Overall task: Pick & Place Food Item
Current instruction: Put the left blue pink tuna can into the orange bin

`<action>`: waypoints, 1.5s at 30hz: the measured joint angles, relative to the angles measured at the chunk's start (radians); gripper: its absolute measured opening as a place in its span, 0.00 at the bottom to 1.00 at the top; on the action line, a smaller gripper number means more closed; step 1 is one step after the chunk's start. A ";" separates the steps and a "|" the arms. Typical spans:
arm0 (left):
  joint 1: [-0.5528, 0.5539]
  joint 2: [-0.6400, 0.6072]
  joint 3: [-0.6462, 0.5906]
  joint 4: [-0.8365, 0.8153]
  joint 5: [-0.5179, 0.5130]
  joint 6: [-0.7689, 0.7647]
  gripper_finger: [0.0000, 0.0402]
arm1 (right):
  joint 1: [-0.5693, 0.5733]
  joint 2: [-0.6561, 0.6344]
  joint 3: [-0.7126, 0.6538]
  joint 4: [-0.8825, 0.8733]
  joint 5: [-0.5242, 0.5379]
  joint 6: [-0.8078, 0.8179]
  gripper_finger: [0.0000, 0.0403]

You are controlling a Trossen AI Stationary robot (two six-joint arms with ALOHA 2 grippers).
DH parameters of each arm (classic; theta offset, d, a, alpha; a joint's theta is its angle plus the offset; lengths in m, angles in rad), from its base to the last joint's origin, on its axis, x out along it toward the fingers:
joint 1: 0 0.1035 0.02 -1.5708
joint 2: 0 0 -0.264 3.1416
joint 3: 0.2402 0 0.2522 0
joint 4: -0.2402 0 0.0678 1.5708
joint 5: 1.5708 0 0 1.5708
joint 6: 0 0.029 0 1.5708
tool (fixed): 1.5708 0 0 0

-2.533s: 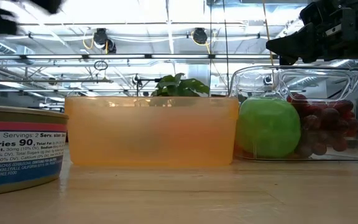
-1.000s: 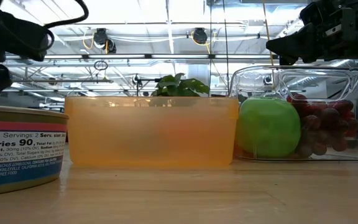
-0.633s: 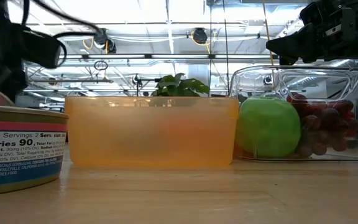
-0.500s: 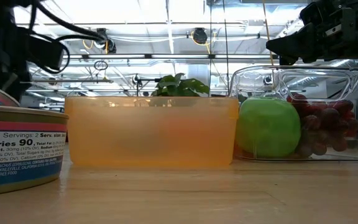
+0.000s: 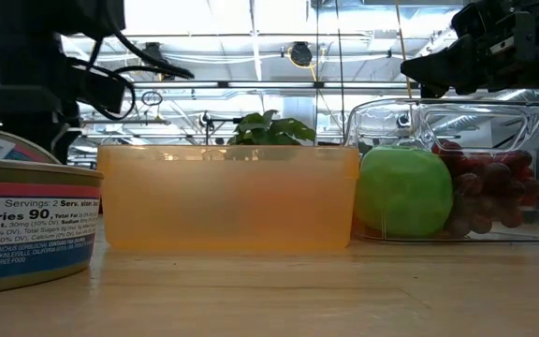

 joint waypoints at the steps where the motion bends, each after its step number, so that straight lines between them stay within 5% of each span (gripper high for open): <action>1: 0.012 0.000 0.000 0.000 0.001 0.011 0.86 | 0.000 0.000 0.000 0.000 0.000 0.000 0.00; 15: 0.154 0.000 0.000 0.009 -0.028 0.196 0.86 | 0.000 0.000 0.000 0.000 0.000 0.000 0.00; 32: 0.360 -0.006 -0.084 0.057 0.038 0.200 0.86 | 0.000 0.000 0.000 0.000 0.000 0.000 0.00; 45: 0.455 -0.003 -0.088 0.049 -0.038 0.241 0.86 | 0.000 0.000 0.000 0.000 0.000 0.000 0.00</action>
